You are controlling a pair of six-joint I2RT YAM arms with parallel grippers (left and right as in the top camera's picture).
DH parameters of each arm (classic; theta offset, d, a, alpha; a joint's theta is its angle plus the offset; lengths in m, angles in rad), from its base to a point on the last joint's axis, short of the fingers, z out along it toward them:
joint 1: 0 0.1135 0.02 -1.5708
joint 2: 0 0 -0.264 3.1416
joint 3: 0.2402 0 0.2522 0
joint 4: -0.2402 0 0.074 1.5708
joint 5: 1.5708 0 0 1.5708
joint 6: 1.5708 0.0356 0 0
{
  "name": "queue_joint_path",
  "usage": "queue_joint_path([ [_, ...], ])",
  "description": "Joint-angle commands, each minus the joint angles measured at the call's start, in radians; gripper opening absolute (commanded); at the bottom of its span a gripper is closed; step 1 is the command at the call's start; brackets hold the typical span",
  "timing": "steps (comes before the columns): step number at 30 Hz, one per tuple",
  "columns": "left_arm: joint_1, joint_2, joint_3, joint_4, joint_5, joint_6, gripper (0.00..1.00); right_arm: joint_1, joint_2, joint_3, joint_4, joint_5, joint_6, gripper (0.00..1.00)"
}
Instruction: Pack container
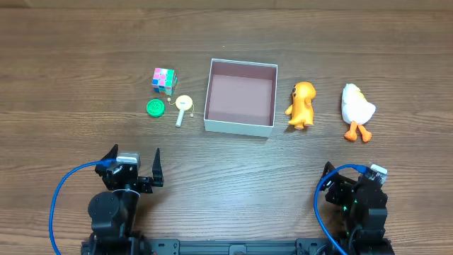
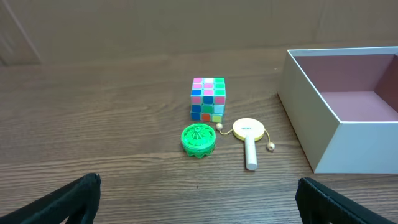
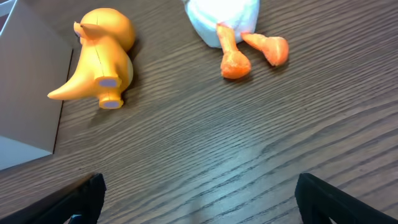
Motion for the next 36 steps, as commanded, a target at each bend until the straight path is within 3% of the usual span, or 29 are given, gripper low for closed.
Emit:
queue_joint_path([
  [1,0.011,-0.01,-0.008,0.004,0.004,0.02,1.0,-0.005,-0.013,-0.005,0.006,0.012,-0.008,1.0],
  [6,0.011,-0.01,-0.008,0.003,0.01,0.018,1.0,-0.004,-0.013,-0.005,0.145,-0.039,0.005,1.0],
  [10,0.01,-0.01,-0.008,0.029,0.131,-0.136,1.0,-0.005,-0.013,-0.005,0.293,-0.407,0.004,1.0],
  [13,0.01,-0.01,-0.006,0.042,0.304,-0.183,1.0,-0.005,-0.013,-0.005,0.317,-0.542,0.004,1.0],
  [20,0.01,0.017,0.132,0.013,0.291,-0.366,1.0,-0.003,0.037,0.124,0.284,-0.592,0.031,1.0],
  [24,0.01,0.196,0.356,-0.101,0.26,-0.35,1.0,-0.003,0.214,0.355,0.169,-0.542,-0.002,1.0],
  [29,0.01,0.489,0.652,-0.306,0.208,-0.248,1.0,-0.002,0.499,0.665,-0.023,-0.509,-0.061,1.0],
  [36,0.01,0.946,1.084,-0.565,0.043,-0.102,1.0,0.0,1.032,1.129,-0.373,-0.486,-0.187,1.0],
])
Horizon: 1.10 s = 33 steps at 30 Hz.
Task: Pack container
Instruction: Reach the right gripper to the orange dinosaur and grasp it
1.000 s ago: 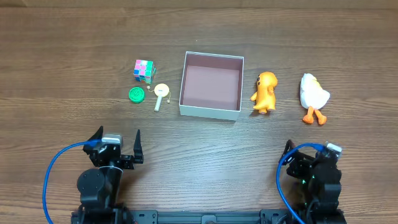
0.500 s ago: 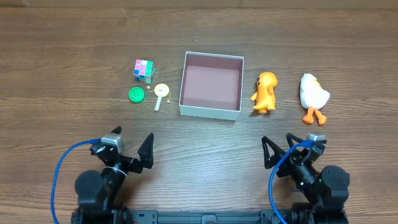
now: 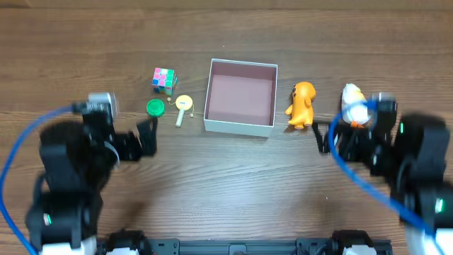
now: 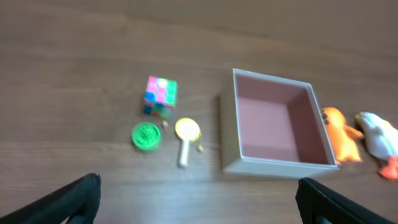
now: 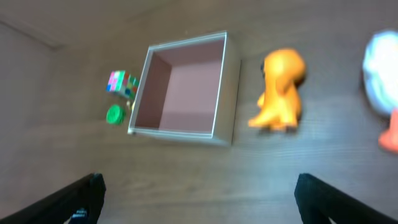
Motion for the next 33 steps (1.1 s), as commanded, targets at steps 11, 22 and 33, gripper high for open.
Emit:
queue_joint_path([
  [11,0.01,0.471,0.256,-0.153,-0.272,0.098,1.0,0.013,0.719,0.254,0.031,0.058,-0.1,1.0],
  [22,0.01,0.631,0.256,-0.163,-0.28,0.098,1.0,0.035,0.96,0.251,0.153,0.186,-0.018,0.94],
  [33,0.01,0.618,0.324,-0.175,-0.264,0.098,1.0,0.051,1.054,0.216,0.191,0.196,0.006,0.63],
])
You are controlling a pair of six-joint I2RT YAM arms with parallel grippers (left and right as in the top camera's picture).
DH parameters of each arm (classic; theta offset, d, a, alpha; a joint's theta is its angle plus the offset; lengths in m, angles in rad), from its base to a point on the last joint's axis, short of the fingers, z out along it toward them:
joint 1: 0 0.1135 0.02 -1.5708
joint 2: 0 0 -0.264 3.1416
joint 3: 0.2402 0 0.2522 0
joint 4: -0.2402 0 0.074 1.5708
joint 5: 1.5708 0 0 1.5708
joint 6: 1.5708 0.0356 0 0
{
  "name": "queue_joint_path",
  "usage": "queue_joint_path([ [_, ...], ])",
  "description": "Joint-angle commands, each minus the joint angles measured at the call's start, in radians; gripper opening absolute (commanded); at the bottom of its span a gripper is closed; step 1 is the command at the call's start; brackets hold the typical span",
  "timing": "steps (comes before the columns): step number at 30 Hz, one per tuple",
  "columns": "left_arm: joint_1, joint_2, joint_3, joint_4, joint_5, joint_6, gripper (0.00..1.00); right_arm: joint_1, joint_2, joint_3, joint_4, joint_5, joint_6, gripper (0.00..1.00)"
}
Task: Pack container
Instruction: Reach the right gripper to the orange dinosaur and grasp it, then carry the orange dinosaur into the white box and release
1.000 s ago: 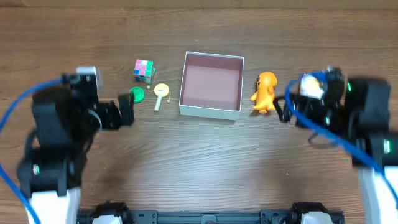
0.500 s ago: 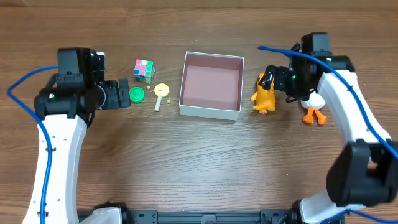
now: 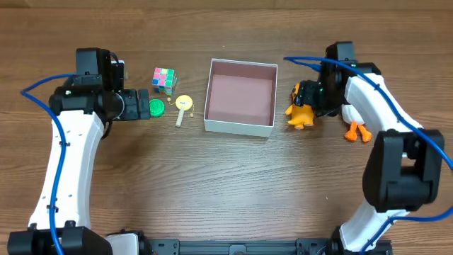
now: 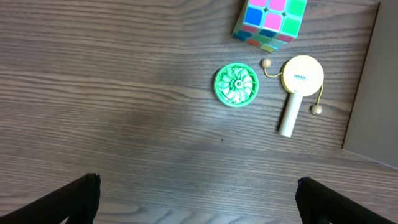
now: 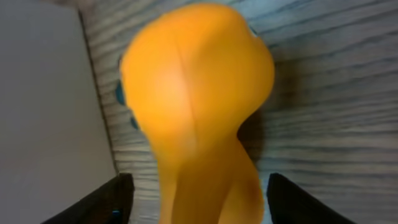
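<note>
The white box [image 3: 239,125] with a pink inside stands mid-table. To its right lies an orange dinosaur toy [image 5: 196,106], and my right gripper [image 5: 199,190] is open astride it, one finger on each side with a gap to the toy. Further right a white duck plush [image 3: 350,112] lies partly under the right arm. On the other side of the box are a coloured cube [image 4: 270,18], a green disc [image 4: 236,84] and a yellow hand drum [image 4: 300,78]. My left gripper [image 4: 199,202] hangs open above bare wood just left of the green disc [image 3: 156,108].
The box's near wall [image 5: 50,106] stands close beside the left finger of the right gripper. Blue cables trail from both arms over the table. Bare wood runs along the front half of the table [image 3: 233,191].
My right gripper has come down from above the table's right side to straddle the orange toy. My left gripper has moved in close over the wood by the green disc. No object has shifted.
Both arms sat folded at the table's front edge with open grippers. Then both were raised, their cameras taking in the box and toys from above. Now the right gripper is astride the orange toy and the left hovers by the green disc.
</note>
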Motion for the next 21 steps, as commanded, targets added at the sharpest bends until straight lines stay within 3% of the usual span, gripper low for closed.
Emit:
queue_joint_path([
  [1,0.006,-0.058,0.102,-0.041,0.008,0.02,1.0,0.008,0.024,-0.011,0.003,0.011,0.004,0.59],
  [6,0.006,-0.194,0.209,-0.119,0.008,0.027,1.0,0.008,0.024,-0.02,0.003,0.015,0.004,0.43],
  [11,0.006,-0.35,0.21,-0.167,-0.054,0.027,1.0,0.009,-0.005,0.0,-0.051,0.023,0.004,0.06],
  [16,0.006,-0.398,0.21,-0.208,-0.102,0.026,1.0,0.06,-0.165,0.098,-0.147,0.022,0.035,0.04],
  [21,0.006,-0.381,0.21,-0.219,-0.101,0.026,1.0,0.25,-0.333,0.151,-0.104,0.023,0.119,0.04],
])
